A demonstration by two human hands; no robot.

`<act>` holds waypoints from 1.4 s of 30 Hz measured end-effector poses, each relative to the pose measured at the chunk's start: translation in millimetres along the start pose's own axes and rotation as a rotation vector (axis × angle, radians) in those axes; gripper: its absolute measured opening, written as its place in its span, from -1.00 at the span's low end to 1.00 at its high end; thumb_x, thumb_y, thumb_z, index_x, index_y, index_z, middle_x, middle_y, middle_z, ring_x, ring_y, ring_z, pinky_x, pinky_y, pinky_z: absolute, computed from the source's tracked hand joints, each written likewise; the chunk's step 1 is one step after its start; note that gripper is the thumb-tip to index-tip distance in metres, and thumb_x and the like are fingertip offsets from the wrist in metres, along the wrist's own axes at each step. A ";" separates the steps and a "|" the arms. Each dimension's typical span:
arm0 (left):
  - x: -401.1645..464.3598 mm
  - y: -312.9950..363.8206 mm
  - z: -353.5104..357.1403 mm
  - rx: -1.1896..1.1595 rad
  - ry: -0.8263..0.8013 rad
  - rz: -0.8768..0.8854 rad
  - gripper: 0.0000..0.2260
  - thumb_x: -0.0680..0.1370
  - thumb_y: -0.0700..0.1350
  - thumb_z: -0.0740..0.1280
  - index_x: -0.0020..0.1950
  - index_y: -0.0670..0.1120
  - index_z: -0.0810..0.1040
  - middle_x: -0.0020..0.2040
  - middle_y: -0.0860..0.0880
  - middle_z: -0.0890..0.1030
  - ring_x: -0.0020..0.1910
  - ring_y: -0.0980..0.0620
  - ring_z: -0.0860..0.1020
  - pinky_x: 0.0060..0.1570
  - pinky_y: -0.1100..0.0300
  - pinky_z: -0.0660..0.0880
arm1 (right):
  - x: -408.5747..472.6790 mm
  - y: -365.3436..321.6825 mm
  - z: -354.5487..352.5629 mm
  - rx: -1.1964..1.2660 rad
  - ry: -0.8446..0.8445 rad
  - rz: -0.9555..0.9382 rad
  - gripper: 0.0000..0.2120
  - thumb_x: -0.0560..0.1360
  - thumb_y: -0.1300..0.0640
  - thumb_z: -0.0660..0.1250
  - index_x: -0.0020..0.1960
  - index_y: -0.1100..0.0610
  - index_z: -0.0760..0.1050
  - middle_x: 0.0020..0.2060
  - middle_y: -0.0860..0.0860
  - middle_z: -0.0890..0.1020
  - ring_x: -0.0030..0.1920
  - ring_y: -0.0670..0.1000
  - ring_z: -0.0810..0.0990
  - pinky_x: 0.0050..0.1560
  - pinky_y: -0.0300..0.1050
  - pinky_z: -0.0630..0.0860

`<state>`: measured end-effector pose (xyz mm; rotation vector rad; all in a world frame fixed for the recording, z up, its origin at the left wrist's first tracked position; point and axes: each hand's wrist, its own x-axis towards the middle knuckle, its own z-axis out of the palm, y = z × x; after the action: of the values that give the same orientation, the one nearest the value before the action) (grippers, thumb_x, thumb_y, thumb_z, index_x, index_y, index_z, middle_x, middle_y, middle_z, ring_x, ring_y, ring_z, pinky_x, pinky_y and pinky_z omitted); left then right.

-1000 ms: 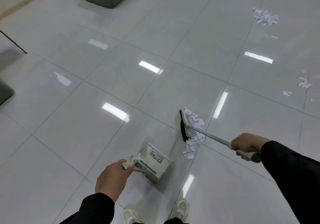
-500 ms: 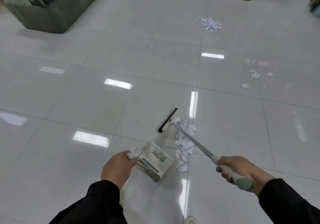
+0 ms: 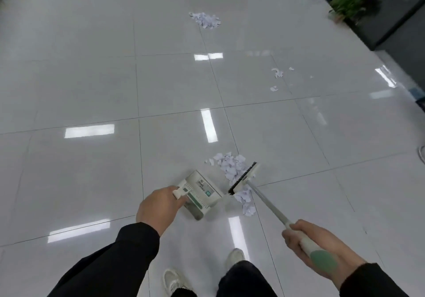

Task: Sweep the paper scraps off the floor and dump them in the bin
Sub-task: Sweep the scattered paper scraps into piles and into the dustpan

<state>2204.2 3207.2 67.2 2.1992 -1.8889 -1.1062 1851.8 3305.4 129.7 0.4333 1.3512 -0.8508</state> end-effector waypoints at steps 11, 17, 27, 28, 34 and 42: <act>112.4 -14.7 -67.2 0.114 -0.030 0.129 -0.67 0.61 0.29 0.26 -0.23 0.13 0.50 -0.36 0.07 0.55 -0.36 0.09 0.50 -0.36 0.14 0.42 | 54.9 29.9 38.9 0.030 0.278 -0.022 -0.80 0.51 0.39 0.21 -0.23 0.17 0.33 -0.42 0.08 0.38 -0.60 -0.02 0.37 -0.63 -0.25 0.36; 182.2 -4.1 -115.0 0.133 -0.024 0.163 -0.70 0.61 0.27 0.26 -0.15 0.11 0.58 -0.36 -0.01 0.58 -0.36 0.01 0.53 -0.37 0.13 0.41 | 131.0 5.8 116.1 -0.108 0.267 -0.036 -0.77 0.57 0.35 0.20 -0.27 0.23 0.40 -0.39 0.10 0.42 -0.56 -0.01 0.42 -0.59 -0.19 0.41; 324.1 20.1 -200.7 0.231 -0.019 0.171 -0.66 0.61 0.30 0.23 -0.23 0.13 0.50 -0.40 0.03 0.55 -0.39 0.02 0.50 -0.39 0.16 0.41 | 193.0 -117.0 291.8 0.090 0.165 -0.148 -0.76 0.62 0.31 0.17 -0.22 0.18 0.38 -0.32 0.08 0.40 -0.37 -0.01 0.38 -0.57 -0.26 0.44; 340.3 21.5 -205.4 0.232 -0.028 0.188 -0.67 0.60 0.31 0.23 -0.23 0.14 0.50 -0.40 0.04 0.54 -0.39 0.02 0.51 -0.39 0.17 0.41 | 199.6 -129.0 300.8 0.139 0.157 -0.144 -0.78 0.61 0.31 0.17 -0.21 0.17 0.38 -0.32 0.08 0.39 -0.38 -0.01 0.38 -0.58 -0.25 0.44; 433.7 31.5 -228.0 0.248 -0.077 0.222 -0.69 0.60 0.31 0.25 -0.17 0.13 0.55 -0.36 0.07 0.60 -0.32 0.04 0.57 -0.29 0.12 0.52 | 208.6 -159.5 341.1 0.518 0.185 -0.170 -0.88 0.56 0.36 0.16 -0.04 0.17 0.29 -0.26 0.10 0.36 -0.55 -0.01 0.36 -0.63 -0.26 0.39; 558.4 64.9 -267.2 0.391 -0.225 0.405 -0.76 0.64 0.21 0.26 -0.06 0.10 0.58 -0.29 0.10 0.59 -0.30 0.10 0.54 -0.38 0.18 0.36 | 167.0 -109.3 438.5 0.607 0.318 -0.125 -0.89 0.55 0.35 0.19 -0.01 0.18 0.34 -0.33 0.11 0.40 -0.59 -0.03 0.34 -0.63 -0.26 0.38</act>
<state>2293.2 2592.5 27.3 1.7620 -2.6904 -1.0099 2061.7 2874.7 79.6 0.9955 1.4015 -1.3424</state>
